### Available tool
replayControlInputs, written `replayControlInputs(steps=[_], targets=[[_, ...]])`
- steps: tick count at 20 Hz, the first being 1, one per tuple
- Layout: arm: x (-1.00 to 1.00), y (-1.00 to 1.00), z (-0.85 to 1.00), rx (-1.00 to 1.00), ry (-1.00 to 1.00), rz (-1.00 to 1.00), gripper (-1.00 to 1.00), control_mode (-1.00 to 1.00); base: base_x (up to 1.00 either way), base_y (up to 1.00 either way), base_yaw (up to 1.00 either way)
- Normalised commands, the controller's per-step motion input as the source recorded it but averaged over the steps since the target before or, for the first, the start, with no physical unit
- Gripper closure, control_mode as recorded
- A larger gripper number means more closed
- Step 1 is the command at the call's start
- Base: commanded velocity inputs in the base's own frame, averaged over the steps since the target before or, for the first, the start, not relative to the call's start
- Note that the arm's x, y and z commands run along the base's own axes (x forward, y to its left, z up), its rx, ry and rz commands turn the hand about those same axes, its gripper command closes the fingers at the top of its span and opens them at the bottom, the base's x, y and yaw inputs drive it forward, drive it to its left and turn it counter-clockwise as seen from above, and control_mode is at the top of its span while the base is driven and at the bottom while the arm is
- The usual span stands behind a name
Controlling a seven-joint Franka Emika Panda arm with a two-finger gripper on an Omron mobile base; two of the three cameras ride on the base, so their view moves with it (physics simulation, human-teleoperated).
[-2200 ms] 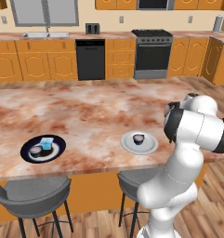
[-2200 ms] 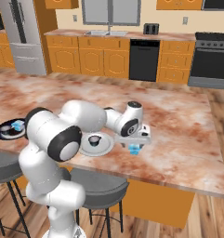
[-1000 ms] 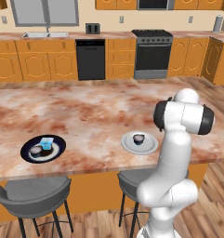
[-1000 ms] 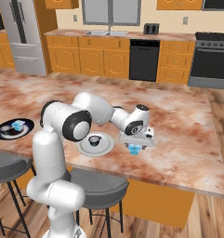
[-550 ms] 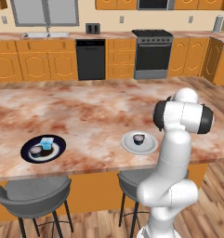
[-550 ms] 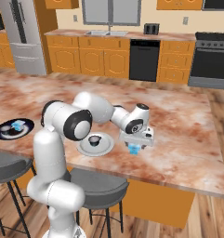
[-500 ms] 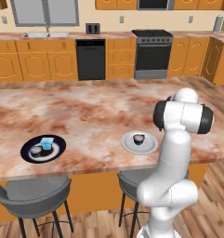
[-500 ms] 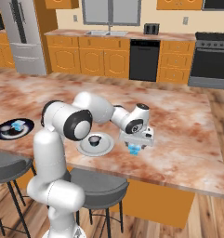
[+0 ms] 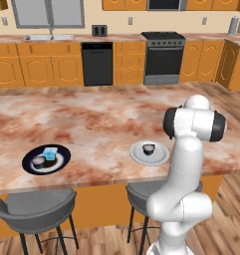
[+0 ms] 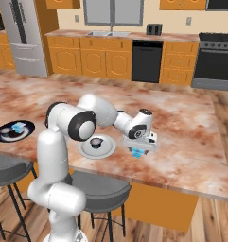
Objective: Place two yogurt containers on each plate.
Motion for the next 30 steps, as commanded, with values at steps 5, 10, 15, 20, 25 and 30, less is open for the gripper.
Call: replayControlInputs(steps=[5,10,15,20,25,30], targets=[[-0.04,0.0,-0.01,0.0,-0.01,0.0,1.0,-1.0,0.0,0.0,0.0],[-0.41,0.0,0.22,0.0,-0.01,-0.04,1.0,-1.0,0.0,0.0,0.0],[-0.7,0.43,0.74,0.0,-0.02,-0.07,1.0,-1.0,0.0,0.0,0.0],[-0.43,0.88,0.54,-0.03,0.0,-0.06,1.0,-1.0,0.0,0.0,0.0],[-0.02,0.88,0.19,-0.09,0.0,-0.05,1.0,-1.0,0.0,0.0,0.0],[0.0,0.52,-0.02,-0.07,0.0,-0.03,1.0,-1.0,0.0,0.0,0.0]])
